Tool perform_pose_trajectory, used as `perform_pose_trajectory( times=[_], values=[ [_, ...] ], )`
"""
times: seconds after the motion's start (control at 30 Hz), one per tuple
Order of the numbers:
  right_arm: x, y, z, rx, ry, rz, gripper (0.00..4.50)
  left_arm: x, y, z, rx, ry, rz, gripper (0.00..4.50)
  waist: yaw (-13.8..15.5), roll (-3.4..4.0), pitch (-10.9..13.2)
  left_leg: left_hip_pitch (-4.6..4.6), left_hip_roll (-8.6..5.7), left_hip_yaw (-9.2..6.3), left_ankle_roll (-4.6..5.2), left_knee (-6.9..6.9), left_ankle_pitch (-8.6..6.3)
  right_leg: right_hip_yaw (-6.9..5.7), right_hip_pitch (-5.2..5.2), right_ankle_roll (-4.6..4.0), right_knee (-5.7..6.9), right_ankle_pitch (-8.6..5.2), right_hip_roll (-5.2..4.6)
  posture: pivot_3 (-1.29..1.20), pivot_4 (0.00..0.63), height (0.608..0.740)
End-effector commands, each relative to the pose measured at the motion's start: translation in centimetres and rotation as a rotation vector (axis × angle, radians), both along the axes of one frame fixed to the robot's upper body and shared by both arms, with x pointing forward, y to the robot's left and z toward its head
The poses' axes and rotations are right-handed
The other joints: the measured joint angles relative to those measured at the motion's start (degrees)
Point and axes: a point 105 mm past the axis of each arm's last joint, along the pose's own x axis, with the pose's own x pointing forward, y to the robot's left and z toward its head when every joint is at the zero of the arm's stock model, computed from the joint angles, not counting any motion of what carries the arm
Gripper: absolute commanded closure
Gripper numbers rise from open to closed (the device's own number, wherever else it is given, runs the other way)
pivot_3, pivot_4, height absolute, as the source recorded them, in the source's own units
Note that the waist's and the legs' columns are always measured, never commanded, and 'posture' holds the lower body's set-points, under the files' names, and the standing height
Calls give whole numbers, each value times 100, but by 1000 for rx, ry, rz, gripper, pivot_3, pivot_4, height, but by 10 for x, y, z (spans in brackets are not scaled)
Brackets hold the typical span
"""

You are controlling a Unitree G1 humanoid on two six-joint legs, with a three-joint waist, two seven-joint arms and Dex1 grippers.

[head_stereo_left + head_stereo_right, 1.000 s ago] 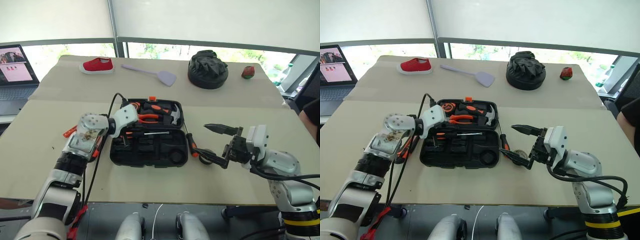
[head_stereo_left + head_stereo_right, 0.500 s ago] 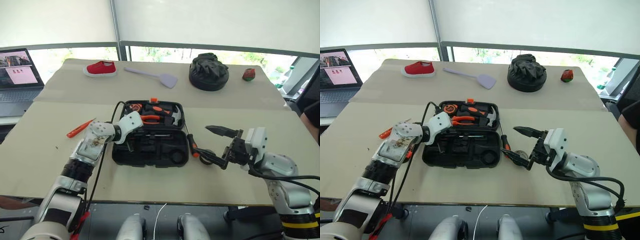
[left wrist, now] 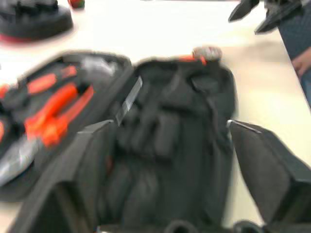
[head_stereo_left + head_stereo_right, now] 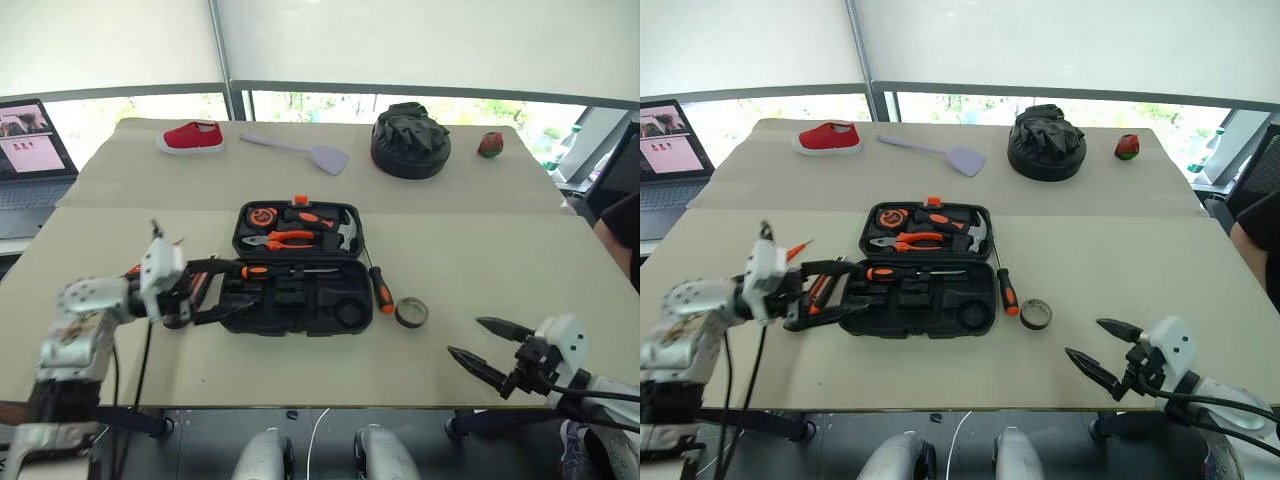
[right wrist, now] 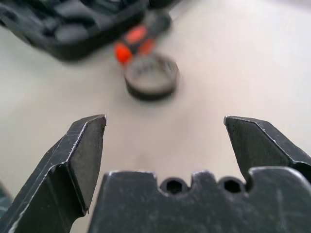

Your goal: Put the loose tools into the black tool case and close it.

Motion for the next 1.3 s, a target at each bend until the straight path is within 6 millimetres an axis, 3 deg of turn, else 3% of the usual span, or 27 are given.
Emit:
perform_pose_trajectory(
  times=[0.03, 0.17, 0.3, 0.4, 0.87, 1.0, 1.2, 1.3],
  values=[
    [19, 19, 41, 45, -81, 8, 0, -10, 11, 11, -5, -53, 16, 213, -27, -1, 0, 3, 0, 1, -2, 0, 1, 2, 1, -1, 1, 0, 0, 0, 150, 740],
    [41, 40, 50, 25, 40, 9, 0, -20, 9, 6, -11, -31, -5, 213, -52, 2, 2, 3, 2, -3, -3, -3, 2, 3, -7, -4, 8, 0, 3, 0, 150, 740],
    [65, 68, 47, -56, 221, 29, 0, -12, -1, 18, -74, -94, 18, 213, 1, 2, 5, -16, 0, -14, -3, -11, 0, -12, -21, -10, 8, -2, 2, 0, 150, 740],
    [82, 81, 45, -84, 289, -13, 0, -19, -12, 14, -75, -99, -2, 213, -1, 0, 5, -23, -3, -15, 0, -10, -1, -13, -21, -10, 3, -1, -2, 0, 150, 740],
    [101, 103, 18, -251, 427, -88, 0, -26, -20, 16, -97, -135, 63, 213, -51, 2, 6, -40, -4, -18, 8, -8, -6, -18, -22, 2, -25, 10, 1, 0, 150, 740],
    [112, 107, 16, -231, 438, -121, 977, -25, -24, 15, -106, -140, 65, 0, -73, 2, 6, -41, -5, -17, 8, -9, -6, -18, -23, 2, -27, 10, 2, 0, 150, 740],
    [116, 104, 16, -197, 458, -153, 3030, -26, -27, 14, -124, -145, 77, 0, -75, 2, 6, -40, -4, -17, 8, -9, -6, -20, -21, 2, -27, 10, 2, 0, 150, 740],
    [122, 99, 23, -146, 425, -213, 3298, -24, -28, 17, -144, -153, 88, 0, -76, 2, 6, -40, -4, -16, 8, -9, -6, -18, -20, 4, -29, 12, 1, 0, 150, 740]
  ],
)
